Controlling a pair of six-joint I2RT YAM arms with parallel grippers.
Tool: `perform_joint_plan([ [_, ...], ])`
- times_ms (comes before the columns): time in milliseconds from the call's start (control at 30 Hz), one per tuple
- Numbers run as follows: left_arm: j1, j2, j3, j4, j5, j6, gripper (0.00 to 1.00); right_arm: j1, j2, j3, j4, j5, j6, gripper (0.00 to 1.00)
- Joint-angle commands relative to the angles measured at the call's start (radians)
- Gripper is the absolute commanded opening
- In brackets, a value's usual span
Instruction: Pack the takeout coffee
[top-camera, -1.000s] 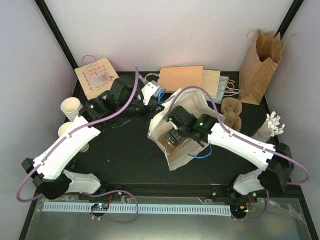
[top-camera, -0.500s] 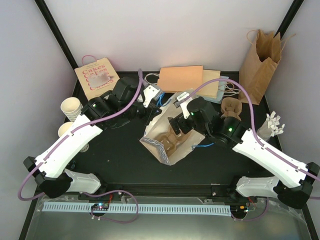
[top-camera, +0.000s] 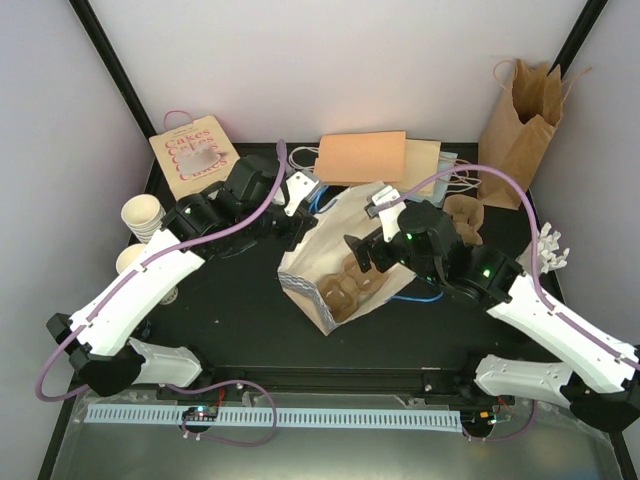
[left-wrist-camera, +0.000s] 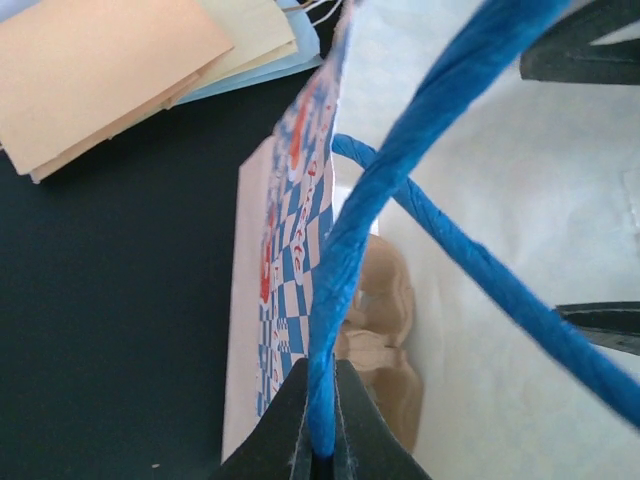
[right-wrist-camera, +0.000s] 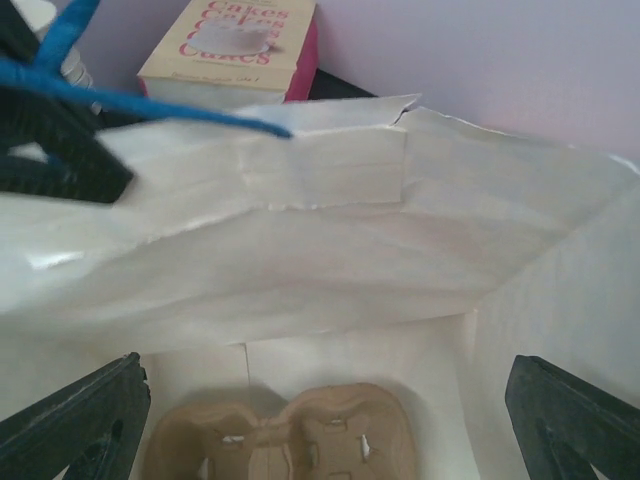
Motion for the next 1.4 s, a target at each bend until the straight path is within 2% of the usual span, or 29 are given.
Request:
perform_joint_plan([
  [0,0.002,0.006,0.074,-0.044,-0.095,0.071,0.02,0.000,-0.059,-0.056,-0.026,-0.061,0.033,1.00],
  [133,0.001,0.017,0.098,-0.058,-0.191,0.109,0.02,0.000,-0.100,-0.127,-0.020,-0.090,0.040,1.00],
  [333,0.002,0.026,0.087,-0.038,-0.234,0.186,0.02,0.000,-0.138,-0.205,0.001,-0.131,0.056,1.00],
  [733,0.002,-0.039,-0.004,0.079,-0.167,0.224,0.02,0.001,-0.193,-0.284,0.117,-0.312,-0.029,0.94],
  [833,0.002,-0.057,-0.019,0.100,-0.151,0.221,0.02,0.001,-0.179,-0.281,0.176,-0.267,-0.028,0.94],
  [1033,0.001,-0.037,-0.005,0.084,-0.113,0.217,0.02,0.001,-0.108,-0.160,0.287,-0.073,0.005,0.94],
  [1367,0.001,-0.060,-0.034,0.078,-0.120,0.224,0.01,0.001,-0.068,-0.021,0.360,0.212,0.004,0.97],
])
